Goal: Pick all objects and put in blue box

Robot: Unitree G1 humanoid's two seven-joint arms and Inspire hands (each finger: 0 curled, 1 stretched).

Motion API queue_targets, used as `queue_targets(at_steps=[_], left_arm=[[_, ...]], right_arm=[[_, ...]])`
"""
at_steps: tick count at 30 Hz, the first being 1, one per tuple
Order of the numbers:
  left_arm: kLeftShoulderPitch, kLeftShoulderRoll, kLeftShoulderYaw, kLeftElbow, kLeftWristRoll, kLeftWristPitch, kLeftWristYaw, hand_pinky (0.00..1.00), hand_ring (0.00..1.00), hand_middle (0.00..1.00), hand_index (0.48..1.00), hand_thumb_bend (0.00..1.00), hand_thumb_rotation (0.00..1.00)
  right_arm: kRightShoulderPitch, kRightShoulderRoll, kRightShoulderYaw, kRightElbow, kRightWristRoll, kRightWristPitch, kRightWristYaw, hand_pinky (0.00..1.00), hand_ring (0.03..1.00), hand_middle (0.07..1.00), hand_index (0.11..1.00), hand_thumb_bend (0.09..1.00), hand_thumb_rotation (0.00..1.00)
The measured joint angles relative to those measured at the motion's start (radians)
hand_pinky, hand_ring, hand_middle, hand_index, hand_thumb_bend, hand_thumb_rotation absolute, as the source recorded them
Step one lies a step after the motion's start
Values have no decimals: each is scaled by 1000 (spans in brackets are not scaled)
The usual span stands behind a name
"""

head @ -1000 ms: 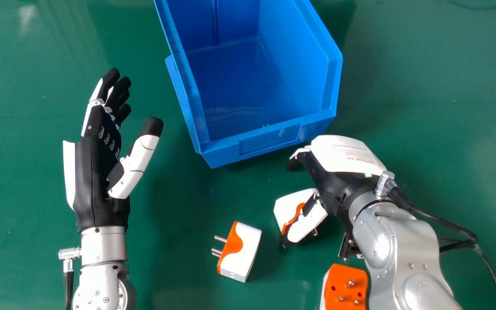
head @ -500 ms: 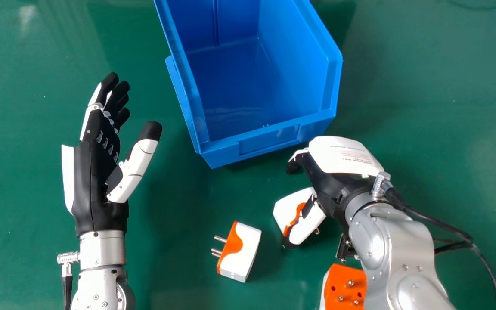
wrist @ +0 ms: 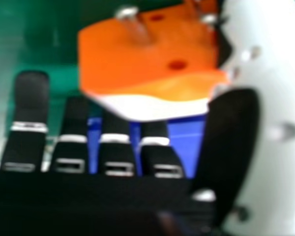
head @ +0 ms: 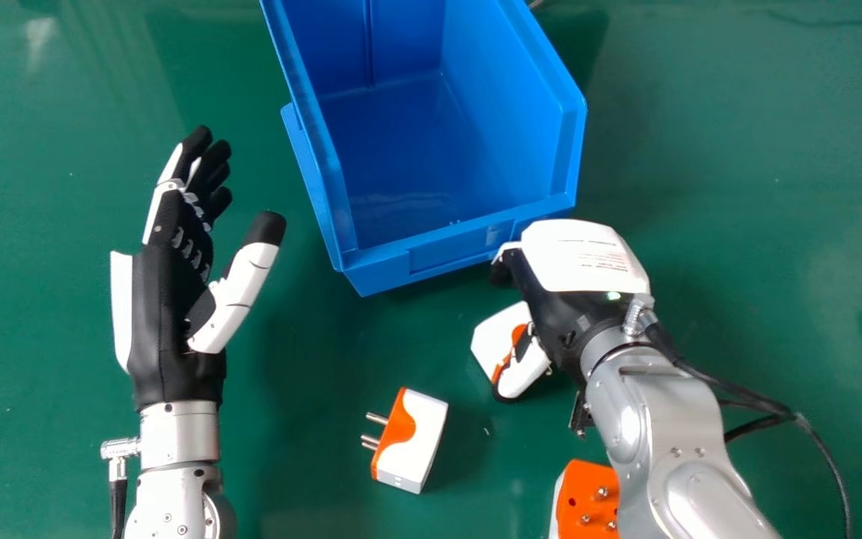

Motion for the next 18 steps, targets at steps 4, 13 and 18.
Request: queue_targets(at_steps=[4,13,18], left_arm=[[0,-1,-1,0,0,0,-3,905,898,882,880,790,517],[-1,0,0,0,1,0,-1,904,897,881,879,786,519],[-2,1,0,0,6,0,6,901,894,880,878,785,520]], right_arm=[[-14,8,-18,25,16,-10,-14,347,449,562,667,552,4],[-12,-19,-49,16,79,-58,-49,356,410,527,581,521,1],[-6,-36,-49,3,98,-76,-44,354,403,522,562,516,0]])
